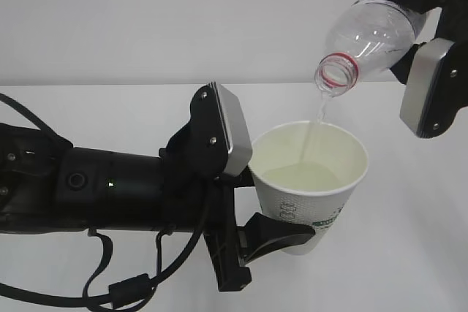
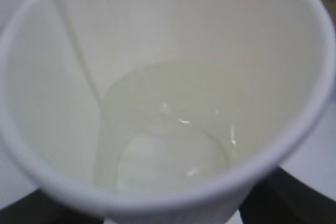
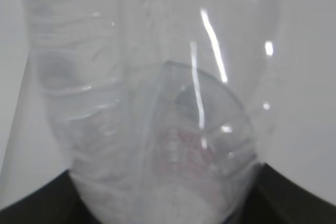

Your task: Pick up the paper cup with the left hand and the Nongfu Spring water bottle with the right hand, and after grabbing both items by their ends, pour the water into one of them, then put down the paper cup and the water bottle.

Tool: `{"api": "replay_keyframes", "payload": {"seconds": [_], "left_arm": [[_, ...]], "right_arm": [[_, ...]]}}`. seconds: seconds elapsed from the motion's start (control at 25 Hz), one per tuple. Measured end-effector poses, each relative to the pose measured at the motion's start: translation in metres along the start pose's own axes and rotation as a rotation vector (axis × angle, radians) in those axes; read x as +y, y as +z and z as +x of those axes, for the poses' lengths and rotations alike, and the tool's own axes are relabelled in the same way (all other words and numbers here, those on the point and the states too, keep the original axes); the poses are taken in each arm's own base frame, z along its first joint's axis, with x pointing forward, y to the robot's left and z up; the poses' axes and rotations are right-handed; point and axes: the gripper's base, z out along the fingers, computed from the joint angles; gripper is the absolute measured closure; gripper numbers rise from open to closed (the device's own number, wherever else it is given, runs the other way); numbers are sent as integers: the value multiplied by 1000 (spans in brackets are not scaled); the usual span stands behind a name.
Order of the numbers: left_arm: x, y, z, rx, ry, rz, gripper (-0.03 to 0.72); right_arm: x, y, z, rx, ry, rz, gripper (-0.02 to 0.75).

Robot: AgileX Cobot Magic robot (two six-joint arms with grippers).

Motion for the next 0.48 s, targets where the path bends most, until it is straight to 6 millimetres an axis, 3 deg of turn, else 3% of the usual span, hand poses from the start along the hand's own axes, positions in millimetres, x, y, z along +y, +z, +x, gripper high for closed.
{"api": "replay_keyframes", "payload": {"seconds": [0.48], "left_arm": [[0,0,0,0,0,0,196]], "right_arm": [[0,0,0,0,-8,0,298]]}}
